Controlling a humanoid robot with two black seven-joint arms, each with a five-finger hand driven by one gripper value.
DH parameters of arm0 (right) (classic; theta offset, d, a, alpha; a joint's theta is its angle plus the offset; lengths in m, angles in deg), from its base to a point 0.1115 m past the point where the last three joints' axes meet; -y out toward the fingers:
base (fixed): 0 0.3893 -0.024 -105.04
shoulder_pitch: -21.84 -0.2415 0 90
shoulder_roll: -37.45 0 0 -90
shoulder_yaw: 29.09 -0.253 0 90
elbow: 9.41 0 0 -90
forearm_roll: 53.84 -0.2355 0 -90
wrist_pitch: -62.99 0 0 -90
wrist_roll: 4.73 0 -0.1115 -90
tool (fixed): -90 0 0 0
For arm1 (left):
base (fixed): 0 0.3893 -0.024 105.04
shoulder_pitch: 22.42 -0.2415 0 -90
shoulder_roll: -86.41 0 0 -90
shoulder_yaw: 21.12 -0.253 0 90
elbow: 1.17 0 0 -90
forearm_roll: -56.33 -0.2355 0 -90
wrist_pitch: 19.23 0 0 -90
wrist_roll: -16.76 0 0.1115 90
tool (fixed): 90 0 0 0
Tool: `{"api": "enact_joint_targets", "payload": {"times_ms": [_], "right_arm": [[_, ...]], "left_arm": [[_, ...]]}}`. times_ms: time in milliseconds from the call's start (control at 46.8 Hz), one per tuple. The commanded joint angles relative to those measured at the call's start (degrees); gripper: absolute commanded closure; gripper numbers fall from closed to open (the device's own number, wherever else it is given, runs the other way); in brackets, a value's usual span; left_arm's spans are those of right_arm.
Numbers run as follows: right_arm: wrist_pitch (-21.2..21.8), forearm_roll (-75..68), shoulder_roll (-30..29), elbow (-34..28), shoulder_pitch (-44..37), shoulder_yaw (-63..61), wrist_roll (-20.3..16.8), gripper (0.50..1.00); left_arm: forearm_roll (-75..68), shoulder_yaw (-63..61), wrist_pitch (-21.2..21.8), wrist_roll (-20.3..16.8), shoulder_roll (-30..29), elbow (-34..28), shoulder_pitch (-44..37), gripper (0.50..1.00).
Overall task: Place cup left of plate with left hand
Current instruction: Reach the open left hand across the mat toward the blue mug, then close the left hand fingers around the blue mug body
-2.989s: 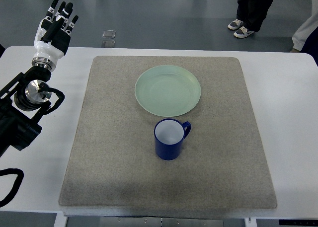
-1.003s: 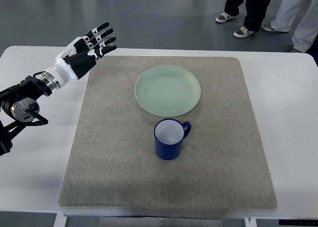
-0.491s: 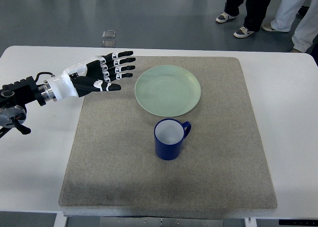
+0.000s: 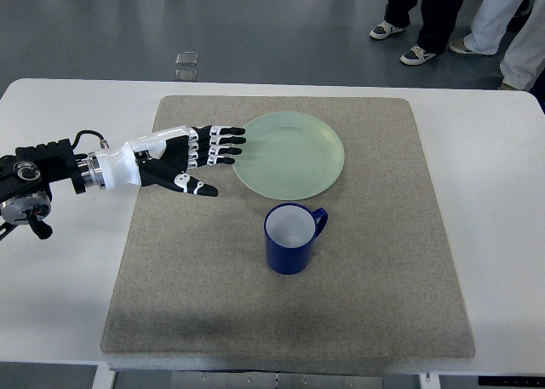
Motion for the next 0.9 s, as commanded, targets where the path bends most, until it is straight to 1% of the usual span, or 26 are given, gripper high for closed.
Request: {"api": "enact_joint_targets", "payload": {"times_ms": [0,85,320,726,875], "right_arm": [[0.01,-0.06,0.0,0.0,0.0,0.0,0.05,0.568],[0.01,-0.06,0.0,0.0,0.0,0.0,-0.04,0.568],[0.01,-0.06,0.0,0.0,0.0,0.0,0.05,0.568],[0.01,0.02,0.0,0.0,0.0,0.0,-0.04,0.568],[0.01,-0.07,0.0,0.0,0.0,0.0,-0.04,0.568]], "left_arm": [[-1.08,-0.72,0.01,0.01,0.19,1.06,0.07,0.504],[-2.14,-1.25,0.01,0.01,0.53,1.85,0.07,0.504],[-3.72,-1.86,0.01,0.1,5.19,1.42,0.07,0.504],[-3.99,-5.02,0.01,0.1,6.25,1.06,0.07,0.504],[-4.08,-5.29,0.01,0.1,8.01,0.19,-0.28,0.504]]}}
